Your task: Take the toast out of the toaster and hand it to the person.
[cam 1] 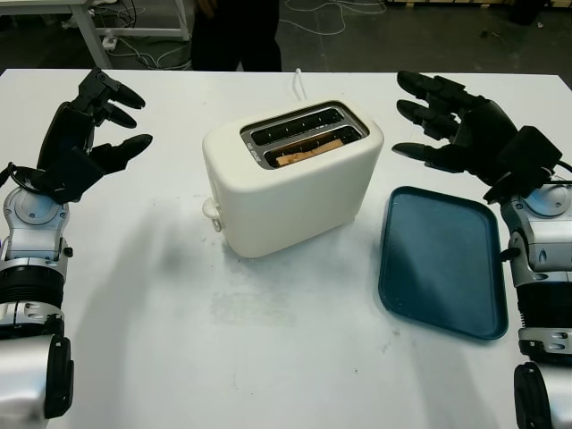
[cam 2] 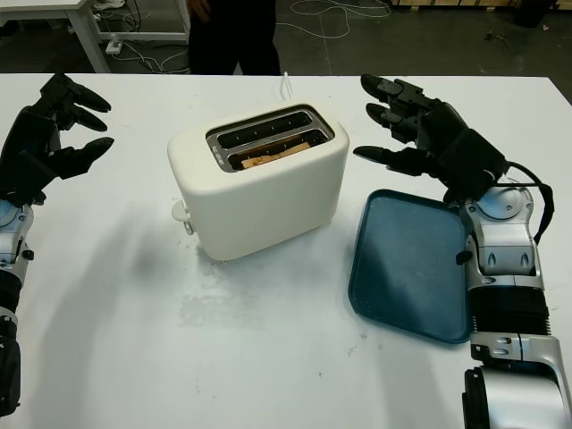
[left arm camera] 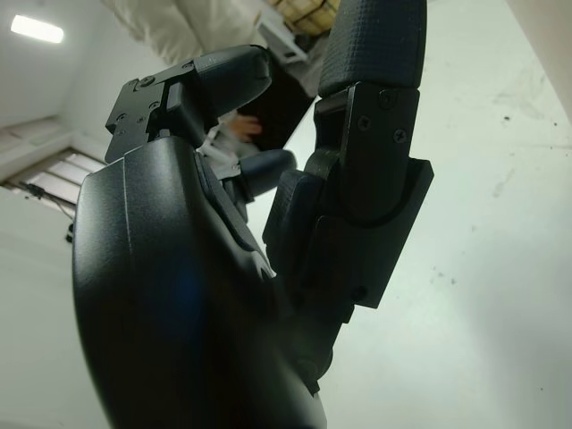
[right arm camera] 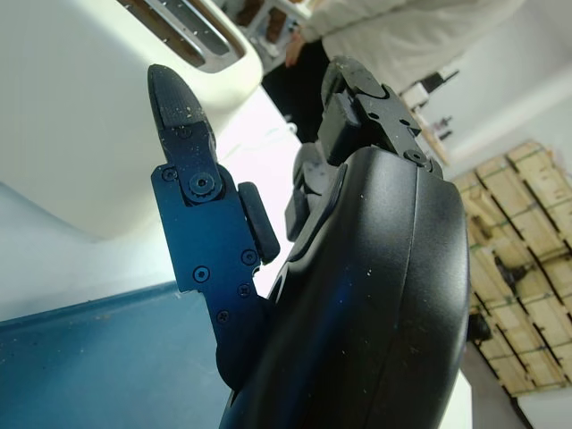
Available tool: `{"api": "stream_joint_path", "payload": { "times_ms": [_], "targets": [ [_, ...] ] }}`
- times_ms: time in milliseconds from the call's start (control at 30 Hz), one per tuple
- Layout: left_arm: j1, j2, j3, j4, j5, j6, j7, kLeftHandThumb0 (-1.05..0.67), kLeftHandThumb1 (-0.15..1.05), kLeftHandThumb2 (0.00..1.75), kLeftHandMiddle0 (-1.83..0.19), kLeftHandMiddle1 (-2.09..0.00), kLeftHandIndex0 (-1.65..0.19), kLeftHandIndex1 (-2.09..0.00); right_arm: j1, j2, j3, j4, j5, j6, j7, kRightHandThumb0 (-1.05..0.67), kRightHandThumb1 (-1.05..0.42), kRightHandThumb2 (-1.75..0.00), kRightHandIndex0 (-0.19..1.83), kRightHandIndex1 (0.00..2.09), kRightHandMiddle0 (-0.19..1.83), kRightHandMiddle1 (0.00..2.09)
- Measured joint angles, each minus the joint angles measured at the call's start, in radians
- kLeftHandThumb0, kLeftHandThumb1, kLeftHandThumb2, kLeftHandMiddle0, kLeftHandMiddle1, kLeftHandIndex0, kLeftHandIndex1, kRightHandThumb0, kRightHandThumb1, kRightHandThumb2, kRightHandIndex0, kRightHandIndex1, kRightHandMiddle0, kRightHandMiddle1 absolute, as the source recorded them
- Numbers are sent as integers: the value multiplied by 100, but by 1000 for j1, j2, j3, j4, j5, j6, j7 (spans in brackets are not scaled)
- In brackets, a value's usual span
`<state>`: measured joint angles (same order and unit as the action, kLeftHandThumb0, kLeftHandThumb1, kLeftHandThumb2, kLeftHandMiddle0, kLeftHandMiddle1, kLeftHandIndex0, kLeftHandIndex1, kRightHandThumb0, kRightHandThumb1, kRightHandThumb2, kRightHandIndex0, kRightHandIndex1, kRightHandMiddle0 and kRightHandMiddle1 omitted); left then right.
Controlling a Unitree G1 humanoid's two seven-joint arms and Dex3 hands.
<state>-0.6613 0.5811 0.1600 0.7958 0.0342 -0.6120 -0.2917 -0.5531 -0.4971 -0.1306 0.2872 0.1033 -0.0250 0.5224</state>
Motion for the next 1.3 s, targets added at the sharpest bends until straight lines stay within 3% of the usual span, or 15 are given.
{"api": "stream_joint_path", "payload": {
  "times_ms": [233,433,567,800,1300],
  "targets": [
    [0,0,1,0,-1,0,0,-105,92,32,0,-169,-1,-160,2,0,-12,-8,10,0,3,-44,-80,0,25,1,26,0],
    [0,0,3,0,-2,0,0,-105,92,32,0,-169,0,-160,53,-11,-13,-109,-20,2,-12,-46,-82,-1,29,3,29,2],
    [0,0,6,-1,-2,0,0,-105,92,32,0,-170,0,-160,103,-23,-14,-158,-49,0,-27,-62,-87,-2,30,3,30,2],
    [0,-1,11,-1,-19,0,-4,-105,92,31,0,-168,-1,-160,120,-25,-19,-179,-50,0,-38,-65,-87,0,29,3,29,1],
    [0,-2,11,0,-22,-6,0,-105,92,32,0,-169,-2,-159,117,-26,-19,-174,-40,0,-37,-52,-83,0,27,1,28,0]
  ]
}}
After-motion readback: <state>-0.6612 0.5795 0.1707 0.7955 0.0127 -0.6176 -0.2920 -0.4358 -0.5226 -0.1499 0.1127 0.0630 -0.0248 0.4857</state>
